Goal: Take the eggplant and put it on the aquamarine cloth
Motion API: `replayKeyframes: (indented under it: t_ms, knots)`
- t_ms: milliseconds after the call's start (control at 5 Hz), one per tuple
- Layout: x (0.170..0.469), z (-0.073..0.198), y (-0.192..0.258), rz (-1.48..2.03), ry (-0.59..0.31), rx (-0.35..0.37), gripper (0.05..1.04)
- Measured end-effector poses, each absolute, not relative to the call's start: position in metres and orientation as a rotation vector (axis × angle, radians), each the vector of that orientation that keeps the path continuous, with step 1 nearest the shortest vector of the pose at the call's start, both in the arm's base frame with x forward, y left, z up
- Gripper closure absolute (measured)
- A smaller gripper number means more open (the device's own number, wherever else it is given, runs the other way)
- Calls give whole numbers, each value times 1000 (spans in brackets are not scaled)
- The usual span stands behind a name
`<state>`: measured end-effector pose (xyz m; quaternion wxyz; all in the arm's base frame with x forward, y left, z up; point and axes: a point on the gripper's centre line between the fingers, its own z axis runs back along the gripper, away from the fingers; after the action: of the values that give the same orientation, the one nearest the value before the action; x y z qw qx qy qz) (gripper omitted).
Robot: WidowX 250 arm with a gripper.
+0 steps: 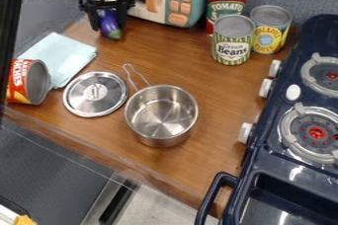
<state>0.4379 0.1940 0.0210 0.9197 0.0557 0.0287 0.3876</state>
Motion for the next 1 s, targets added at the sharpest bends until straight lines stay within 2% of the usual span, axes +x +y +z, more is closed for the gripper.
replayKeyframes:
  t_ms: [400, 600, 800, 1000]
  knots:
    - [413, 22, 182, 747, 43, 130, 337]
    - [381, 28, 176, 663, 21, 165, 337]
    - [343, 55, 166, 557, -56, 200, 337]
    - [313, 70, 154, 447, -87, 227, 337]
